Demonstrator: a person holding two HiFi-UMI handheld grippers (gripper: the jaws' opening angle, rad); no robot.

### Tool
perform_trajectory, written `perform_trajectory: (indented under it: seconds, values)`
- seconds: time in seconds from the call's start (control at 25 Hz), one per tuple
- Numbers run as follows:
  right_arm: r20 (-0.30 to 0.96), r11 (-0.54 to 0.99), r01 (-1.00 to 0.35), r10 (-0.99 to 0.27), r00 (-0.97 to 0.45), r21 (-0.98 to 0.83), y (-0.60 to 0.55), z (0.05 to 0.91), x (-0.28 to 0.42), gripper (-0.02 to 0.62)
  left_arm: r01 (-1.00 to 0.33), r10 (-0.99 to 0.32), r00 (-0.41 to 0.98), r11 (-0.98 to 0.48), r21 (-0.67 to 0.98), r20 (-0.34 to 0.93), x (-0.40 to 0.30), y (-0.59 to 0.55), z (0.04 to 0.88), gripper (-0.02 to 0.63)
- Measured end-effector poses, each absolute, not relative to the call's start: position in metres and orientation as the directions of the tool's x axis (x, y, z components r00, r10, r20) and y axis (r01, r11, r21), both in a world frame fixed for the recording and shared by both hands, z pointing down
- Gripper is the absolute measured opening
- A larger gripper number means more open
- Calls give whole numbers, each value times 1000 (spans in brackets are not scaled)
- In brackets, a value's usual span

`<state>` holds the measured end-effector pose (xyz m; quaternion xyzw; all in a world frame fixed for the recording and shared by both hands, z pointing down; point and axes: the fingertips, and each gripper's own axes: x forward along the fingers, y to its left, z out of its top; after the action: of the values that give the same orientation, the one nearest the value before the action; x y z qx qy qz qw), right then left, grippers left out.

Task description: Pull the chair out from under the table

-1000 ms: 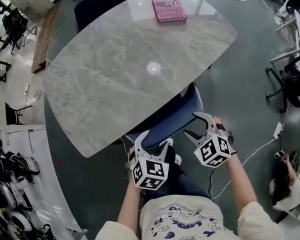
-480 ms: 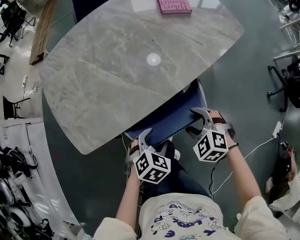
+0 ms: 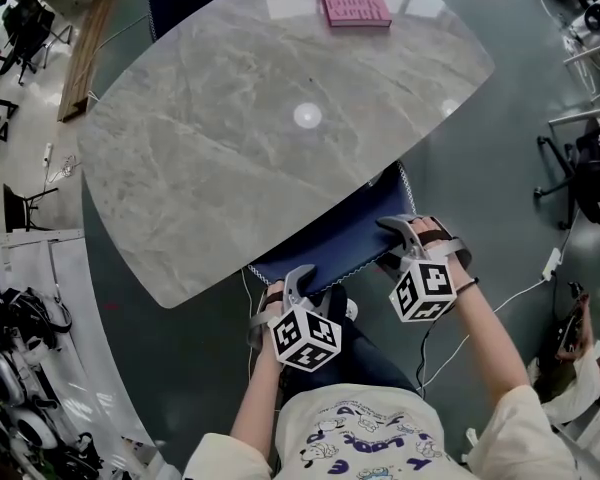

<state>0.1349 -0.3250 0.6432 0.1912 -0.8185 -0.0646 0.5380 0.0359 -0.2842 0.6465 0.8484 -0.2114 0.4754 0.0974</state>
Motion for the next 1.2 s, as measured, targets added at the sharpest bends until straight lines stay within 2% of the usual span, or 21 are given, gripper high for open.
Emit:
perform_trajectory:
  seconds: [0.44, 0.68, 1.2]
  values:
    - [903, 957, 11, -270, -334, 290, -317, 651, 131, 132, -423, -242, 468, -906, -26, 850, 36, -284, 649, 129]
    - [915, 962, 44, -243, -321, 271, -316, 651, 132, 100, -411, -240, 451, -911, -38, 859, 37, -282, 648, 109]
    - [926, 971, 48, -206, -317, 232, -293, 650, 134, 89, -387, -229, 414, -920, -57, 881, 38, -261, 648, 91]
